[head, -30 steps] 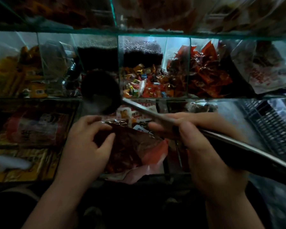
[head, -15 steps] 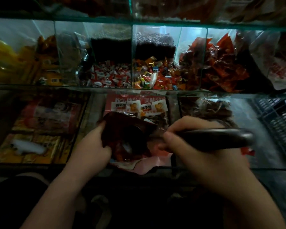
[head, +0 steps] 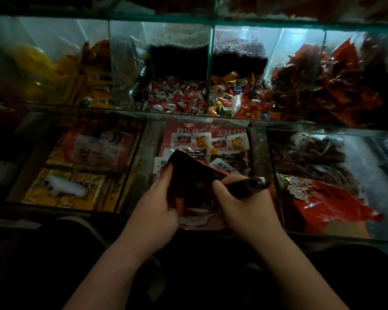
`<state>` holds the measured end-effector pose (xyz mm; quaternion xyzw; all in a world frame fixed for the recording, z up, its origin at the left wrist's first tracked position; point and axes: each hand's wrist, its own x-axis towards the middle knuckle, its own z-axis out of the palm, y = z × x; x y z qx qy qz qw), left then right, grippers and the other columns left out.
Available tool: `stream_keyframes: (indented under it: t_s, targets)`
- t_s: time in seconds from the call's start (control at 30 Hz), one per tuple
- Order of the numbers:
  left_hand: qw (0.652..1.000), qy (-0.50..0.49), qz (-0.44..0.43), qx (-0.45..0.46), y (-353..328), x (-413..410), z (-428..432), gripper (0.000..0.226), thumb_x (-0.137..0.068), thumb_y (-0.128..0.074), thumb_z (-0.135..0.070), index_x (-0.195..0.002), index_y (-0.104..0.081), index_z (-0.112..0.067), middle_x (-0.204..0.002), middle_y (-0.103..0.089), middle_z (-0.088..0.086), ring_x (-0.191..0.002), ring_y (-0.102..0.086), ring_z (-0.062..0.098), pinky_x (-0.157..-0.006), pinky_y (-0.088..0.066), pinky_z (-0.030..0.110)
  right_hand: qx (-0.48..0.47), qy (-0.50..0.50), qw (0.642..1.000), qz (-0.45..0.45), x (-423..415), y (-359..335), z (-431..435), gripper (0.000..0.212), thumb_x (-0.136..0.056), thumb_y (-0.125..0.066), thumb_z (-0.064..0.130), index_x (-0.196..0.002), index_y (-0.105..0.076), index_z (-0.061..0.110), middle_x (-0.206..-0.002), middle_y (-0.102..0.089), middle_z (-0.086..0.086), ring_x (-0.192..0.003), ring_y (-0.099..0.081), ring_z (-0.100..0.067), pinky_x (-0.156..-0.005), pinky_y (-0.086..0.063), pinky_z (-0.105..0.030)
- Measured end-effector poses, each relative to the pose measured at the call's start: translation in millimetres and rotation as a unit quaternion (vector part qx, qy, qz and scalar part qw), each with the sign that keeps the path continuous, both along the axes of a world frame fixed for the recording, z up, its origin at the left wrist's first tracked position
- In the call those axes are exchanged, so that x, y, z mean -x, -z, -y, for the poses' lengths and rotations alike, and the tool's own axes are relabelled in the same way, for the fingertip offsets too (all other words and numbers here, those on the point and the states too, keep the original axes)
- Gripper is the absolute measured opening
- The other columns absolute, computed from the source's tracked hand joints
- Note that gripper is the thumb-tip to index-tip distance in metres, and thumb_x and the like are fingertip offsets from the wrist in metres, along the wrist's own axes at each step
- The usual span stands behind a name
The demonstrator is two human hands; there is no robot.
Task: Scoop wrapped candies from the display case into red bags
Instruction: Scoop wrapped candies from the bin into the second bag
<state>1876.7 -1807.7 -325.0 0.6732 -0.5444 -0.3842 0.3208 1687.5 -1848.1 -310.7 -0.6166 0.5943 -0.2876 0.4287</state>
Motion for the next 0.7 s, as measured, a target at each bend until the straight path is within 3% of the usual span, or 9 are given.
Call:
stream_keyframes:
  t_s: [0.03, 0.1, 0.2, 0.27, 0.37, 0.43, 0.5, 0.6, 0.7]
  targets:
    - [1.000, -0.002, 0.000, -0.001, 1.1, -1.3, -0.2, 0.103, -0.085, -0.052, 0.001, -0.127, -0.018, -0.087, -0.119, -0.060, -0.021, -0.079, -0.062, -0.001, -0.059, -0.045, 0.004, -0.005, 0.000, 1.000, -0.009, -3.1, 3.4, -1.4, 0.017, -0.093, -0.068, 0.038, -0.077, -0.070, 0.032, -0.072, -0.070, 0.016, -0.064, -0.065, 0.004, -0.050, -0.044, -0.011]
    - [1.000, 0.001, -0.005, 0.003, 1.9, -1.8, -0.1, 0.102, -0.085, -0.053, -0.001, -0.125, -0.016, -0.088, -0.118, -0.061, -0.019, -0.076, -0.061, 0.000, -0.057, -0.044, 0.003, -0.016, -0.010, 1.000, -0.008, -7.7, 3.0, -4.1, 0.014, -0.094, -0.068, 0.037, -0.080, -0.070, 0.035, -0.072, -0.071, 0.016, -0.063, -0.066, 0.002, -0.051, -0.049, -0.013]
    - [1.000, -0.001, -0.026, 0.010, 1.2, -0.4, -1.4, 0.092, -0.087, -0.056, -0.009, -0.143, -0.024, -0.073, -0.132, -0.061, -0.018, -0.105, -0.065, 0.007, -0.087, -0.055, 0.017, -0.048, 0.043, 0.994, 0.085, -3.3, -5.7, -5.1, 0.015, -0.094, -0.071, 0.033, -0.079, -0.074, 0.036, -0.064, -0.074, 0.001, -0.057, -0.073, -0.013, -0.051, -0.059, -0.029]
    - [0.999, -0.004, -0.036, 0.006, 1.5, -1.7, -2.8, 0.087, -0.083, -0.056, -0.012, -0.146, -0.030, -0.067, -0.134, -0.061, -0.018, -0.117, -0.064, 0.013, -0.098, -0.051, 0.029, -0.073, 0.112, 0.977, 0.165, 1.5, -11.8, -6.0, 0.016, -0.096, -0.071, 0.027, -0.081, -0.075, 0.026, -0.061, -0.073, -0.009, -0.054, -0.074, -0.023, -0.046, -0.056, -0.028]
    - [1.000, -0.004, -0.026, 0.007, 3.0, -3.5, -3.9, 0.091, -0.081, -0.055, -0.007, -0.127, -0.032, -0.082, -0.113, -0.066, -0.015, -0.099, -0.063, -0.007, -0.088, -0.039, 0.012, -0.076, 0.161, 0.960, 0.215, 6.5, -14.8, -6.7, 0.020, -0.098, -0.069, 0.025, -0.079, -0.076, 0.023, -0.060, -0.072, -0.016, -0.053, -0.074, -0.028, -0.046, -0.056, -0.028]
    - [1.000, 0.004, -0.025, 0.002, 3.8, -4.5, -3.5, 0.092, -0.082, -0.055, -0.005, -0.128, -0.033, -0.081, -0.116, -0.066, -0.014, -0.078, -0.064, -0.002, -0.075, -0.047, 0.006, -0.084, 0.170, 0.956, 0.226, 10.9, -18.0, -5.9, 0.020, -0.098, -0.068, 0.029, -0.079, -0.076, 0.025, -0.062, -0.073, -0.017, -0.054, -0.074, -0.030, -0.045, -0.056, -0.028]
    - [1.000, 0.004, -0.028, -0.001, 3.5, -5.3, -3.2, 0.091, -0.081, -0.056, -0.004, -0.135, -0.034, -0.075, -0.121, -0.066, -0.015, -0.078, -0.059, 0.002, -0.066, -0.046, 0.010, -0.085, 0.179, 0.953, 0.228, 18.3, -21.4, -2.9, 0.021, -0.097, -0.067, 0.033, -0.080, -0.075, 0.024, -0.062, -0.073, -0.018, -0.054, -0.074, -0.032, -0.043, -0.055, -0.030]
    - [1.000, -0.002, -0.017, -0.002, 2.8, -5.9, -3.7, 0.089, -0.083, -0.060, -0.007, -0.141, -0.034, -0.068, -0.130, -0.061, -0.021, -0.103, -0.064, 0.002, -0.086, -0.053, 0.018, -0.076, 0.189, 0.949, 0.239, 28.7, -27.1, 2.4, 0.030, -0.099, -0.065, 0.032, -0.072, -0.075, 0.023, -0.063, -0.073, -0.019, -0.051, -0.073, -0.033, -0.045, -0.056, -0.032]
    - [1.000, -0.003, 0.000, 0.011, 3.1, -3.9, -3.1, 0.080, -0.082, -0.065, -0.023, -0.144, -0.035, -0.063, -0.134, -0.055, -0.033, -0.124, -0.052, -0.011, -0.097, -0.045, 0.016, -0.068, 0.186, 0.948, 0.248, 35.0, -31.3, 3.9, 0.034, -0.100, -0.064, 0.027, -0.068, -0.076, 0.023, -0.065, -0.074, -0.017, -0.051, -0.073, -0.034, -0.046, -0.057, -0.031]
